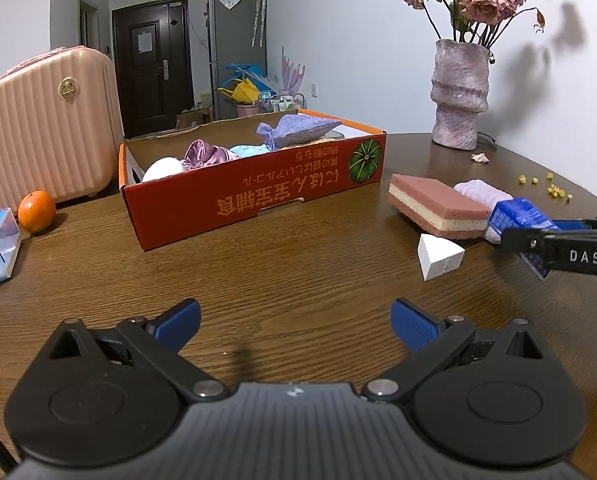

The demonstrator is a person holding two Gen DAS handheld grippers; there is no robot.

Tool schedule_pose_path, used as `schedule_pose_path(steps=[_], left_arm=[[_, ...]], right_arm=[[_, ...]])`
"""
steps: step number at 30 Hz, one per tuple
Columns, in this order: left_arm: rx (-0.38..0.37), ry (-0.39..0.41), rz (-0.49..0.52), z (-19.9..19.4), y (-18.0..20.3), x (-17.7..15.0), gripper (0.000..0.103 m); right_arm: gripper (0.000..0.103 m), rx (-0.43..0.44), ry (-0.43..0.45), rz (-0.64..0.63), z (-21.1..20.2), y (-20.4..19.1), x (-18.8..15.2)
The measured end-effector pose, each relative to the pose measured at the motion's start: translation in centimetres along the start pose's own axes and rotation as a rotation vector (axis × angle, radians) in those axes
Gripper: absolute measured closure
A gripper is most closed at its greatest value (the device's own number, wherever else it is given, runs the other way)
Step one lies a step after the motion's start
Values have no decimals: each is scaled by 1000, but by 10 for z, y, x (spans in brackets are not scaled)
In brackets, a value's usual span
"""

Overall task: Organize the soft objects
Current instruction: 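Lift the handkerchief pack with the right tool while the left tool approaches the white triangle sponge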

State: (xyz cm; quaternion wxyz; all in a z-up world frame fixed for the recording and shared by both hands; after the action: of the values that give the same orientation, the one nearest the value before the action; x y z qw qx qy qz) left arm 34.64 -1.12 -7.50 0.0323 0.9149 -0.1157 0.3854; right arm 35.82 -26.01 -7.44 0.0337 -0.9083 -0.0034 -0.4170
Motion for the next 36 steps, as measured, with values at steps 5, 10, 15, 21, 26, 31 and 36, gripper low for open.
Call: schedule_pose_path(steps=[5, 10, 15, 21, 26, 31, 36], left_arm=[[7, -4, 4, 3, 6, 1, 0], [-12, -16, 12, 9, 21, 6, 0], [-34, -15, 34, 18, 44, 16, 0], [-50, -24, 51, 34, 70, 28, 0], [-53, -45, 46, 51, 85, 39, 0], [-48, -62, 51, 67, 99, 50, 0], [-38, -65, 74, 75, 108, 53, 0]], right_arm=[[52, 2, 18, 12, -1, 4, 1], [52, 8, 36, 12, -3, 7, 2], [52, 8, 62, 9, -6, 16, 3], [52, 1, 86, 15, -8, 33, 6], [52, -12, 97, 28, -7, 53, 9], [52, -29, 97, 49, -4, 72, 11], [52, -32, 92, 73, -2, 82, 12]])
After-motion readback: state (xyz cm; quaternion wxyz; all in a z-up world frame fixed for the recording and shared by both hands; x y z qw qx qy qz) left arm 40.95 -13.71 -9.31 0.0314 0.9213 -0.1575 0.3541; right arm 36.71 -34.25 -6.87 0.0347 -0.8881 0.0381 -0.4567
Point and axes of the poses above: each gripper's, at about its wrist camera, not at the fingertips, and z roughly the way its jaws point, y to its right, x to its top, the point moved 1 cm from there along z, roughly the way its jaws point, and after that the axes turned 11 degrees about -y, right-handed, at the moved point
